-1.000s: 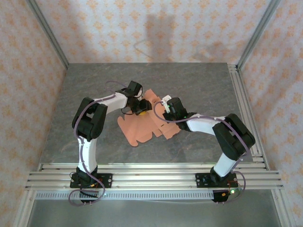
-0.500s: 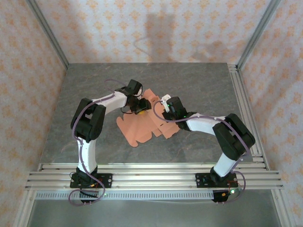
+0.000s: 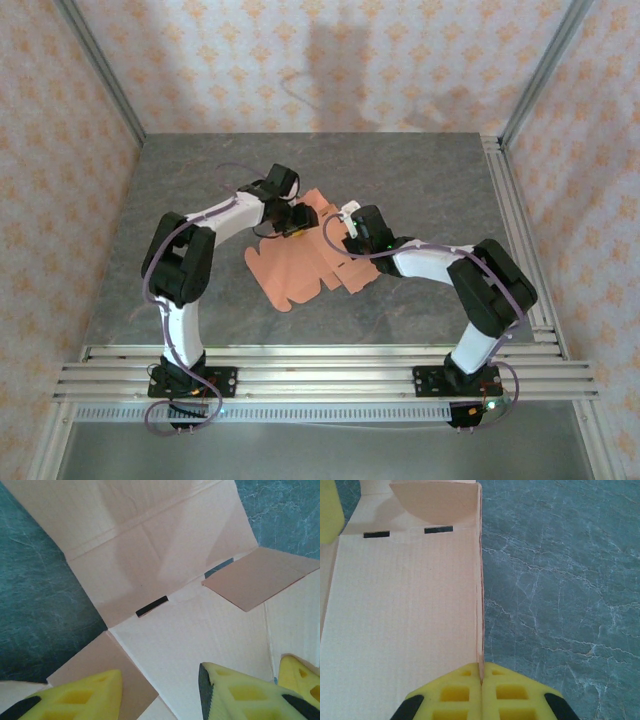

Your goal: Fold the paper box

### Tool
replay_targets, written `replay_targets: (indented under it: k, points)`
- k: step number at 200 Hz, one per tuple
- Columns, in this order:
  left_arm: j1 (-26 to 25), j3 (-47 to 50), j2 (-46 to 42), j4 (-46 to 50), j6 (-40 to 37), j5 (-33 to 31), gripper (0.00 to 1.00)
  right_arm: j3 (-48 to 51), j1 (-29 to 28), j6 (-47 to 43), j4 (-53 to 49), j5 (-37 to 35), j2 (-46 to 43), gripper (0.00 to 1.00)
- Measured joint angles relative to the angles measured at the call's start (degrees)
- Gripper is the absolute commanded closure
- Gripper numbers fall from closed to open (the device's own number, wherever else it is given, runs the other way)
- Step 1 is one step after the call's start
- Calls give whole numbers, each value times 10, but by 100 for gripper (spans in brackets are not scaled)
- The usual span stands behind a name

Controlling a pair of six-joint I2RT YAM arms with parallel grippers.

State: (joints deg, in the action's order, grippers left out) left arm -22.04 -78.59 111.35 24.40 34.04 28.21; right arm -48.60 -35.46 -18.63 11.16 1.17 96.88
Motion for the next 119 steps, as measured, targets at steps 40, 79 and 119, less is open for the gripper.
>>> replay_targets:
  k: [40,79,119]
  points:
    - [0,0,8,6,0,-7,55,-2,0,0,0,2,2,100]
    - [0,7,32,-1,0,-6,55,-2,0,0,0,2,2,100]
    - [0,9,37,-10,2,-7,55,-2,0,0,-1,4,2,100]
